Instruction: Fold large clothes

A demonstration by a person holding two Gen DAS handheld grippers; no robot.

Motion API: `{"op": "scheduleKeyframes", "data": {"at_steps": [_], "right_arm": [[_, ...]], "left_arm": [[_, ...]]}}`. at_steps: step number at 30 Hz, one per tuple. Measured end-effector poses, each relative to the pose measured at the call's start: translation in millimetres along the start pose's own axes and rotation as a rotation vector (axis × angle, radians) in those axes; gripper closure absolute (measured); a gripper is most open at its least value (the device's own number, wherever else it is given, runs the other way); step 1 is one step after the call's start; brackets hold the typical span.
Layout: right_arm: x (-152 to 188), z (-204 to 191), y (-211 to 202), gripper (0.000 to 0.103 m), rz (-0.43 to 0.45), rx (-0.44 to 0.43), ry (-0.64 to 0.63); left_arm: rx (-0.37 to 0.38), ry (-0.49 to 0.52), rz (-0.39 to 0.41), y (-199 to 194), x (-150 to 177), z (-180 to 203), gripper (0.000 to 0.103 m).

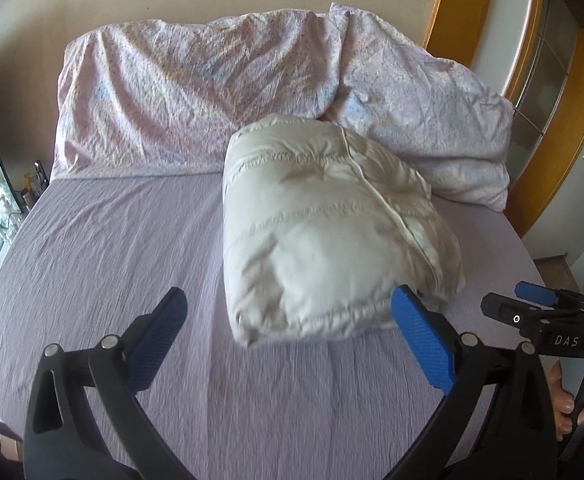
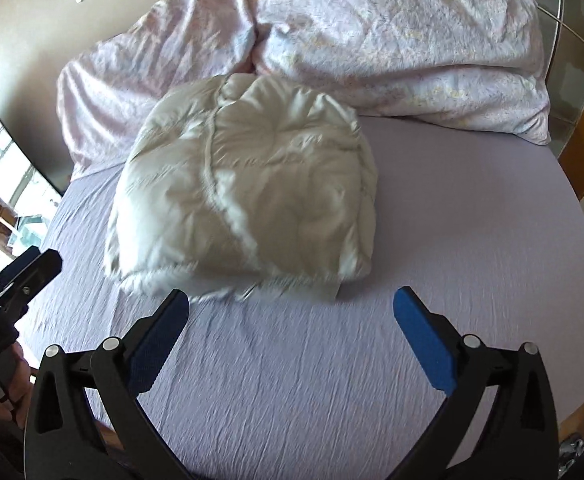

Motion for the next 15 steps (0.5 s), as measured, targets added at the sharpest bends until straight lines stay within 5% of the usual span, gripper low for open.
{"op": "scheduleKeyframes", "data": {"at_steps": [15], "right_arm": [[31.7,-29.4,-20.6,0.001,0.013,-0.07,-0.025]], "left_arm": [[-0.005,-0.004,-0.014,-33.5,34.7,-8.5,0.002]]}}
Point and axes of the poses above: each gripper's, at about its wrist camera, not at the fingertips, and y roughly the way its jaws point, z to its right, x to its underside, the point moved 6 cm from there along y, roughly the way its jaws point, and after that the axes turned 2 degrees about -y, right-handed, at the moved point
